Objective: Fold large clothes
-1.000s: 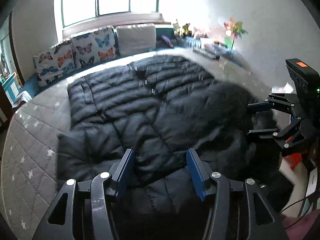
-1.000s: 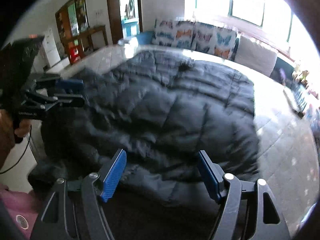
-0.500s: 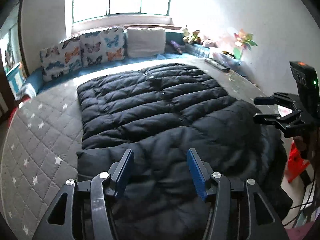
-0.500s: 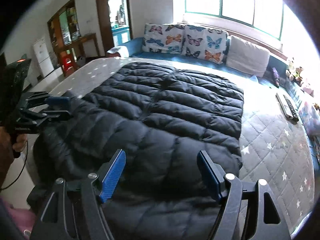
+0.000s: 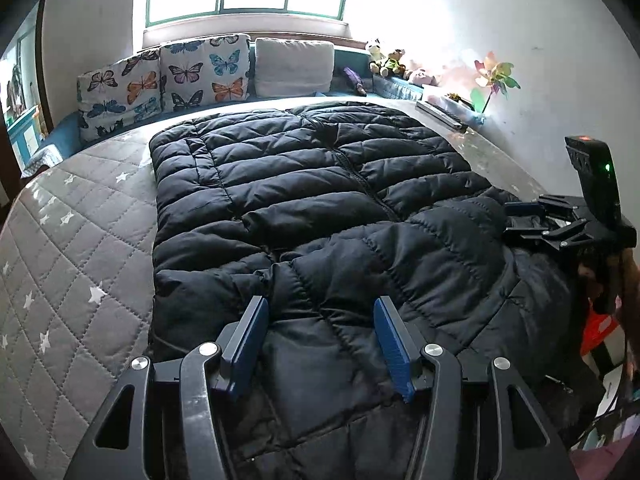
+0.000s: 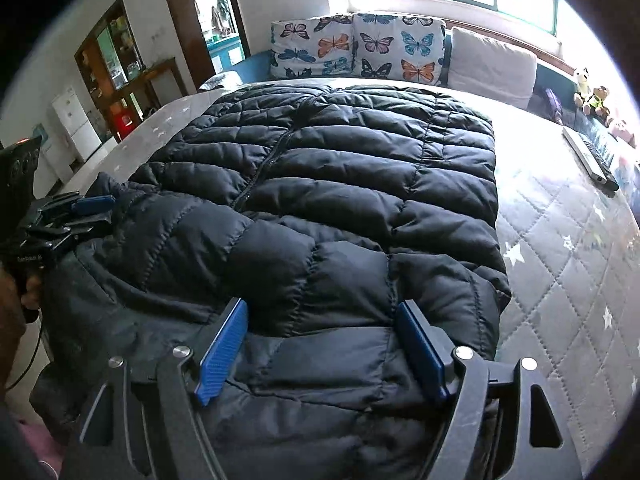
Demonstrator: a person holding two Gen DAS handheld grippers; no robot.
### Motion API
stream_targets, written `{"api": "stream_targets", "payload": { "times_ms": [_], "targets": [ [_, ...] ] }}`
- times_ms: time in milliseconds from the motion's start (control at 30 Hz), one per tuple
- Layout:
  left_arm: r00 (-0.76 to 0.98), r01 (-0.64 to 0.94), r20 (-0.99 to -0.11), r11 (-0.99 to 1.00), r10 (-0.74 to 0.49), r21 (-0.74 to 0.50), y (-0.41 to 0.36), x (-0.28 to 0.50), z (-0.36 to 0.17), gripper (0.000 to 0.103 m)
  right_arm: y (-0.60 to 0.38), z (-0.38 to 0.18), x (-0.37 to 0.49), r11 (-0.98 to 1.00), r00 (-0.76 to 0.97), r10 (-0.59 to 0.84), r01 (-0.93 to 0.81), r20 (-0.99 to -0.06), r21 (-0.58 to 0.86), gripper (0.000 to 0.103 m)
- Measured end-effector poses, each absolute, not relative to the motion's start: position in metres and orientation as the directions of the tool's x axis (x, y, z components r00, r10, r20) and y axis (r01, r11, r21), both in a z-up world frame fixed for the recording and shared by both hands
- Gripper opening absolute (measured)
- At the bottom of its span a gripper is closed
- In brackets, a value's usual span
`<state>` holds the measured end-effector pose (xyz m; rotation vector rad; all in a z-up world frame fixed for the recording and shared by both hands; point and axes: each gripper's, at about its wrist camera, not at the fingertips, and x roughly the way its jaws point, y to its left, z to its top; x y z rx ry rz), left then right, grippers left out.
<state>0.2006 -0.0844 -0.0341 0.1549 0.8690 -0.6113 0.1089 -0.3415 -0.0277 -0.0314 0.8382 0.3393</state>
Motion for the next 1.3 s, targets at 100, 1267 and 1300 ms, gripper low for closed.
{"api": "stream_targets", "payload": {
  "times_ms": [100, 1267, 1300],
  "targets": [
    [0.478, 0.564, -0.764, 0.818, -0.432, -0.11, -0.087, 0.203, -0.033, 0.059, -0.34, -0.027, 0.108, 0.948, 0.619, 0.268, -0.307, -0.738, 0.086, 0.084],
    [0.485, 0.305, -0.81, 0.932, -0.33, -0.197, -0.011, 0.346, 0.082, 0.084, -0.413, 0.123, 0.184, 0.968, 0.637, 0.225, -0.234, -0.737, 0.094, 0.084],
    [0.488, 0.296, -0.81, 0.934, -0.326, -0.198, -0.01, 0.356, 0.08, 0.084, -0.415, 0.119, 0.195, 0.969, 0.634, 0.224, -0.227, -0.74, 0.099, 0.084]
  ]
}}
